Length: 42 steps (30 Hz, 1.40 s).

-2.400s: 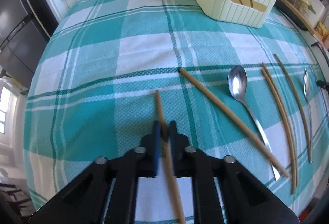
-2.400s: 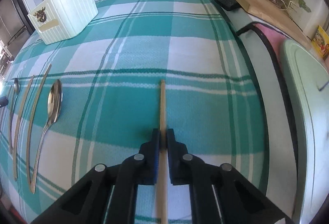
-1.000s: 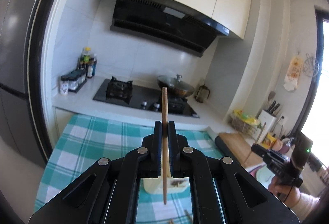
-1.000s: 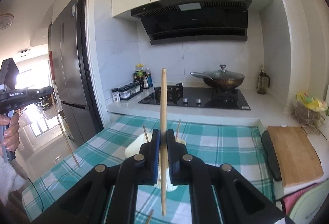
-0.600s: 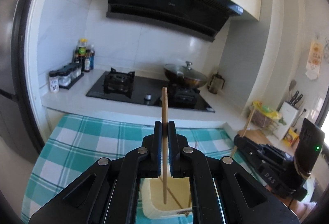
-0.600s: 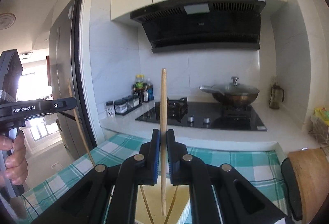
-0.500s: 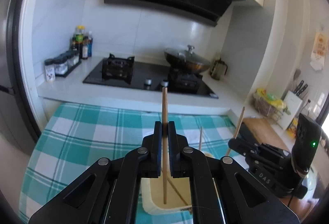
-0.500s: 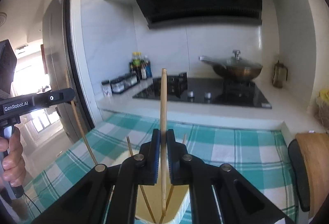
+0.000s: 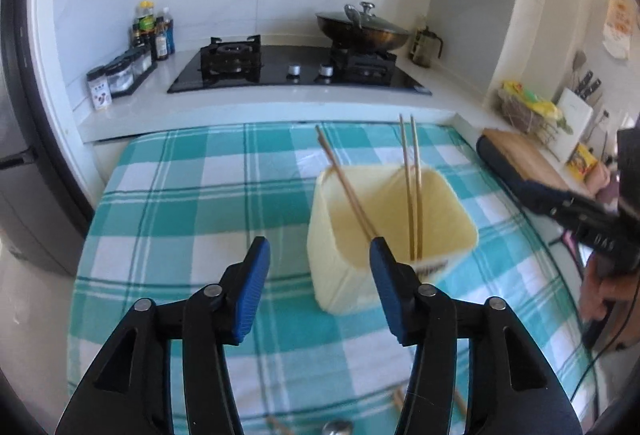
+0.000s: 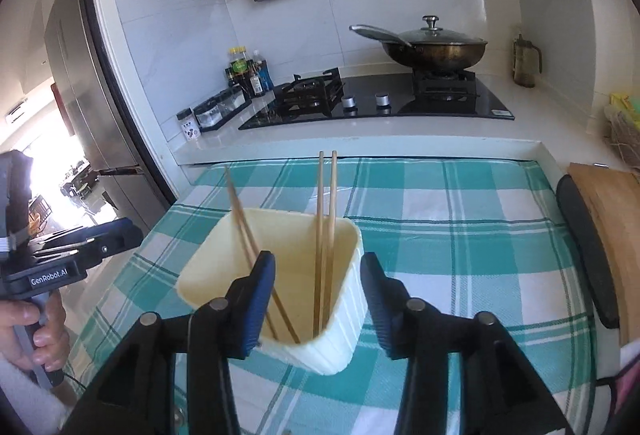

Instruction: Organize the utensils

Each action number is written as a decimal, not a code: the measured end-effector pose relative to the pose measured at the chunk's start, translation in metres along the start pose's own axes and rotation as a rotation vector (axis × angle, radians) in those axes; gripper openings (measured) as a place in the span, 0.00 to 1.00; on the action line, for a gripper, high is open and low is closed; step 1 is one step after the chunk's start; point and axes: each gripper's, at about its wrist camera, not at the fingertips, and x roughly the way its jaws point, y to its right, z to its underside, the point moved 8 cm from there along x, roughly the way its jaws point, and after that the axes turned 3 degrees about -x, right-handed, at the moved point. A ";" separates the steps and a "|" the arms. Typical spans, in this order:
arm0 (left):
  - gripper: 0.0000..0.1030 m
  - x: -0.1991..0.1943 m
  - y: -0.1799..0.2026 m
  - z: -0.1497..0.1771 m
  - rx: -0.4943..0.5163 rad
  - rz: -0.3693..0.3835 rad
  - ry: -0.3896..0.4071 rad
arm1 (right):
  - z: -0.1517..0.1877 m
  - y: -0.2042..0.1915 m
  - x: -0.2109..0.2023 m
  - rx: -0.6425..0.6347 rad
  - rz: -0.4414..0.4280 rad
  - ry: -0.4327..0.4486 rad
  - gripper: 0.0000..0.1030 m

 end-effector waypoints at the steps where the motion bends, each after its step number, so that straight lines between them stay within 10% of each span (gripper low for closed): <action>1: 0.62 -0.011 -0.005 0.018 0.020 -0.004 -0.034 | 0.010 0.001 -0.020 -0.014 0.004 0.002 0.45; 10: 0.81 -0.047 -0.044 0.199 -0.069 -0.103 -0.181 | 0.206 0.053 -0.115 -0.016 0.293 -0.176 0.48; 16: 0.81 -0.026 -0.047 0.247 -0.200 -0.153 -0.122 | 0.300 0.083 -0.119 0.149 0.421 -0.228 0.48; 33: 0.96 -0.004 -0.040 0.265 -0.157 -0.252 -0.124 | 0.307 0.071 -0.119 0.133 0.421 -0.219 0.57; 42: 0.96 -0.013 -0.041 0.252 -0.417 -0.157 -0.078 | 0.307 0.070 -0.117 0.130 0.423 -0.221 0.57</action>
